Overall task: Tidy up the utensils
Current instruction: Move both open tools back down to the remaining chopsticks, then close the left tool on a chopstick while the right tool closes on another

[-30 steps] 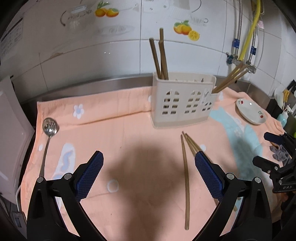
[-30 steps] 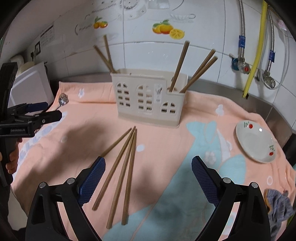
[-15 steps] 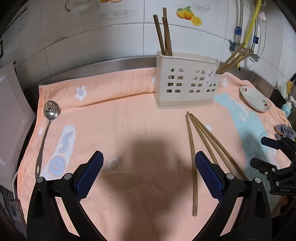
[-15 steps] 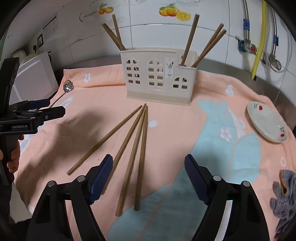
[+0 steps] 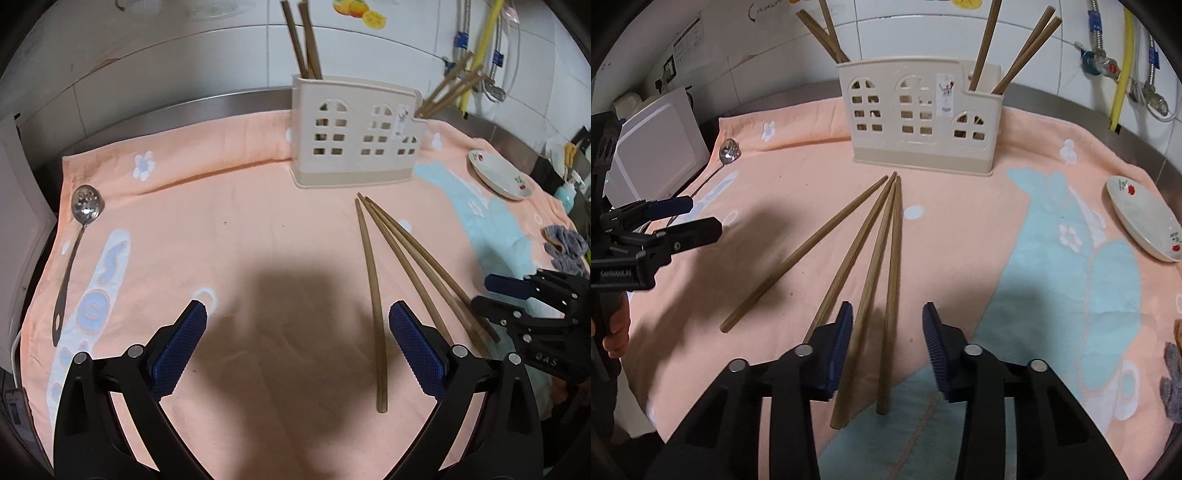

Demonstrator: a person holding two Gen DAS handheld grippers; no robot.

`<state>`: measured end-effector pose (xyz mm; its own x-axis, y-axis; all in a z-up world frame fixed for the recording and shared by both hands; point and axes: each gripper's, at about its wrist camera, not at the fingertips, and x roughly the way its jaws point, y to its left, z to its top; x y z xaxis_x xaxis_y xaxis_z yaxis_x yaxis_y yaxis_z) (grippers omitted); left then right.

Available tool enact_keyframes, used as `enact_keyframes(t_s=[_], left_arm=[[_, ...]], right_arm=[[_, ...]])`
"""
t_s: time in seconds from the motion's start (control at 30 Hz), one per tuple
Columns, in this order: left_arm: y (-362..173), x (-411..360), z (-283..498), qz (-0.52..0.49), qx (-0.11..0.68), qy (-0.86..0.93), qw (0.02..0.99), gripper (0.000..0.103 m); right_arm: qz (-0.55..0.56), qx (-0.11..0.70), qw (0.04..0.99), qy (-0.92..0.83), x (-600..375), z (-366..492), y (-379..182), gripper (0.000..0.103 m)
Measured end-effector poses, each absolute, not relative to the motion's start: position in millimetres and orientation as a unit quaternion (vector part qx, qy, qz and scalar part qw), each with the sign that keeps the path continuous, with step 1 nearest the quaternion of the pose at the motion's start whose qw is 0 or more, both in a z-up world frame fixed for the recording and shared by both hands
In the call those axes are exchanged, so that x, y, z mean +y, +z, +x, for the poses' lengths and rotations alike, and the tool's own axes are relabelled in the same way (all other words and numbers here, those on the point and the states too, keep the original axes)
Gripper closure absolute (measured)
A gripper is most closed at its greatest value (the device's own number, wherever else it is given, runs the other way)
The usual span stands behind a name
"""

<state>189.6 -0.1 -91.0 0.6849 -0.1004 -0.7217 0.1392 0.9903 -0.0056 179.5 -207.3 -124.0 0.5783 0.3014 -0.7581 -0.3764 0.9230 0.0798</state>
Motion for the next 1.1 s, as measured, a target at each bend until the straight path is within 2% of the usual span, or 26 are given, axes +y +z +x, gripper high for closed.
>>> enact_keyframes(t_s=[0.23, 0.37, 0.43, 0.6, 0.87, 0.97, 1.1], left_arm=[[-97, -11, 188, 0.033, 0.392, -0.081, 0.916, 0.007], [-100, -17, 188, 0.035, 0.395, -0.095, 0.913, 0.016], [-103, -20, 189, 0.033, 0.399, -0.106, 0.910, 0.024], [-109, -31, 189, 0.031, 0.408, -0.129, 0.903, 0.037], [-121, -42, 195, 0.029, 0.428, -0.153, 0.890, 0.072], [-126, -44, 195, 0.027, 0.435, -0.161, 0.886, 0.080], [-131, -47, 197, 0.024, 0.441, -0.167, 0.882, 0.082]], right_arm=[[-0.042, 0.427, 0.882, 0.195, -205, 184, -133, 0.078], [-0.041, 0.430, 0.881, 0.193, -206, 186, -136, 0.083], [-0.041, 0.431, 0.881, 0.193, -206, 186, -137, 0.085], [-0.042, 0.433, 0.880, 0.192, -207, 185, -139, 0.088], [-0.048, 0.433, 0.880, 0.189, -207, 184, -141, 0.092], [-0.050, 0.432, 0.881, 0.188, -207, 184, -142, 0.094], [-0.052, 0.432, 0.881, 0.186, -206, 184, -142, 0.094]])
